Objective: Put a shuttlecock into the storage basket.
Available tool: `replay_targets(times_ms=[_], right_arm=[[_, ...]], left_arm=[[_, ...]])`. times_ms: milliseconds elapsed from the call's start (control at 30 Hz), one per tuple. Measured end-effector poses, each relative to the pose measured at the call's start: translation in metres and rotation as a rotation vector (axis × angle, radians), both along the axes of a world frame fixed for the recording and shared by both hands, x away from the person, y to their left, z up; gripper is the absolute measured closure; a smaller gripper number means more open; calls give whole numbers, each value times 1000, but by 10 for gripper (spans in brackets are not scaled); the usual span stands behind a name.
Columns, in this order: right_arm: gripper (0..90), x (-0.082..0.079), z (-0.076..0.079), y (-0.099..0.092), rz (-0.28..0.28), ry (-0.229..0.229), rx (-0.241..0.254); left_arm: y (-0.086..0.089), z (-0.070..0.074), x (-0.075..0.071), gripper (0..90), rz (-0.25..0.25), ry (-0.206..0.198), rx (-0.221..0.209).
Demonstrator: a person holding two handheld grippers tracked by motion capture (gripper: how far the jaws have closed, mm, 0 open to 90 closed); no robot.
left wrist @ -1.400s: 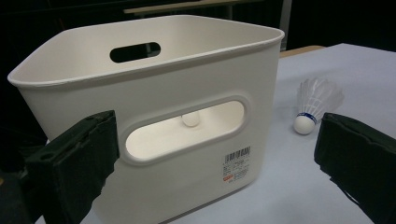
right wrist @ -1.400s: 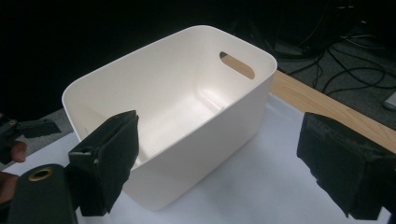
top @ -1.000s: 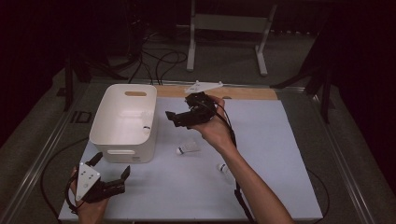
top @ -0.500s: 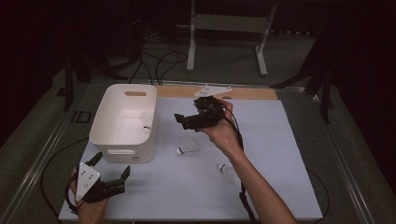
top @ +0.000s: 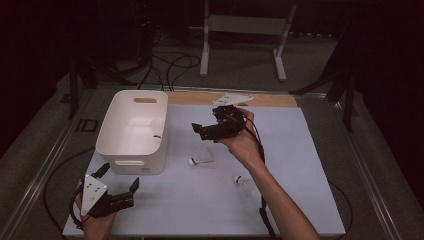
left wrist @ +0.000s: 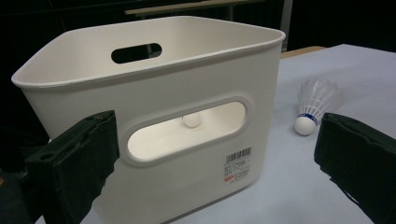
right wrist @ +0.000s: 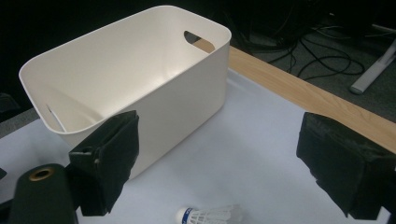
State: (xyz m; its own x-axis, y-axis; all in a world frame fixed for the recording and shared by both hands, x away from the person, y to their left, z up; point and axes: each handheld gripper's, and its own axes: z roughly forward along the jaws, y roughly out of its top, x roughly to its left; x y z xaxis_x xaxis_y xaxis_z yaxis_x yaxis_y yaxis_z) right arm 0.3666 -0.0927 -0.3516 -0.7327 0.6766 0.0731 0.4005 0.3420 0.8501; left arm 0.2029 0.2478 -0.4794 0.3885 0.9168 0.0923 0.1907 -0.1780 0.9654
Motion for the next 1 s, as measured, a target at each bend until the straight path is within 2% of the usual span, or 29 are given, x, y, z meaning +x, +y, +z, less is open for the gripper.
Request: replay_targets(times_ms=[1000], right_arm=[[134,-6,-2,-34,-47,-19,-7]], left_arm=[[-1,0,0,5,-2,1,-1]])
